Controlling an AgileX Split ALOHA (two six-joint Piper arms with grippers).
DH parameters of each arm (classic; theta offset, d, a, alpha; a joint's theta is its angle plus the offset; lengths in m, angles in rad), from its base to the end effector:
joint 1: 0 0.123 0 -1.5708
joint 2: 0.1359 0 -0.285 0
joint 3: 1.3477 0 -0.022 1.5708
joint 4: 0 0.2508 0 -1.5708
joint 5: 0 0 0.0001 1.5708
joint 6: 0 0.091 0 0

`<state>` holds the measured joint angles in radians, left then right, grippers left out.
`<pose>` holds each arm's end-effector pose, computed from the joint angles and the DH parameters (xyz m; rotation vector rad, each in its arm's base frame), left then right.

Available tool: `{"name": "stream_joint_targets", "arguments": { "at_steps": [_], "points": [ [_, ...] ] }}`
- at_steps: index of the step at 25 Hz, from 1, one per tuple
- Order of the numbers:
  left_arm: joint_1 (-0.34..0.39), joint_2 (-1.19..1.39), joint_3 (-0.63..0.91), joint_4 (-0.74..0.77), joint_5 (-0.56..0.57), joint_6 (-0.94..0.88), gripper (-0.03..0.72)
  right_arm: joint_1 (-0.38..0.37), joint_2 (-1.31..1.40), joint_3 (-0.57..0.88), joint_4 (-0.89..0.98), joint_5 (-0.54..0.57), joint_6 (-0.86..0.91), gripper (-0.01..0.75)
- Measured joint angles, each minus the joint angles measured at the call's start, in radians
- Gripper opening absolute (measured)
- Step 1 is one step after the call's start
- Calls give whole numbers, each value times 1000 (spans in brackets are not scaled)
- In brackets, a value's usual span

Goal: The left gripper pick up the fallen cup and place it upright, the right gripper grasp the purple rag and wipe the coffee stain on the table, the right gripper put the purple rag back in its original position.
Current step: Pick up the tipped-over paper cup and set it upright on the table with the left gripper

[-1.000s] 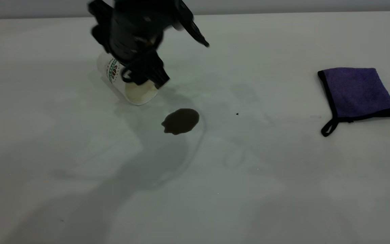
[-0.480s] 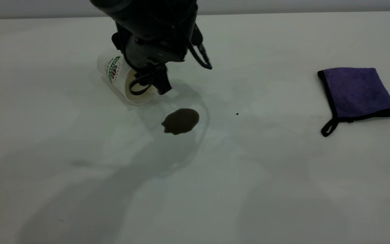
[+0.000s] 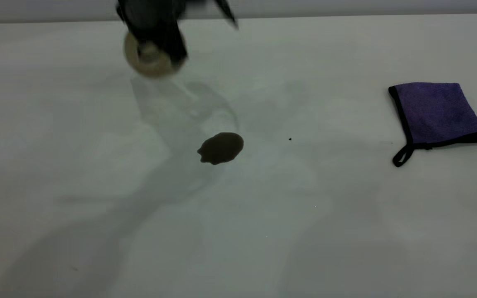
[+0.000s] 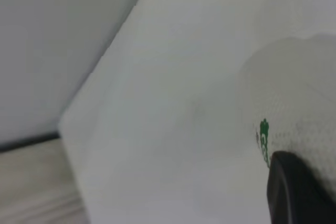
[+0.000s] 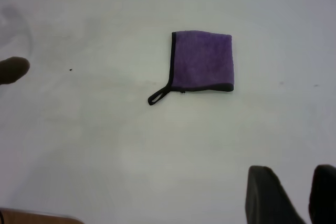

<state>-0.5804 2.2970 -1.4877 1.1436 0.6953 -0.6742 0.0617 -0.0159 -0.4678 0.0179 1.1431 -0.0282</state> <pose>0.4101 -0.2054 0.0949 0.9361 2.3017 0.7203 -0.0074 0.0010 0.2618 -0.0979 2.1409 0.0414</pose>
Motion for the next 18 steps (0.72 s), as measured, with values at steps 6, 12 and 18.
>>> {"name": "stream_joint_targets", "arguments": {
  "at_steps": [6, 12, 18],
  "points": [
    [203, -113, -6, -528, -130, 389, 10, 0, 0, 0, 0, 0, 0, 238],
    [348, -115, -6, -1043, -194, 764, 10, 0, 0, 0, 0, 0, 0, 238],
    [430, -76, -6, -1433, -262, 1023, 10, 0, 0, 0, 0, 0, 0, 238]
  ]
}}
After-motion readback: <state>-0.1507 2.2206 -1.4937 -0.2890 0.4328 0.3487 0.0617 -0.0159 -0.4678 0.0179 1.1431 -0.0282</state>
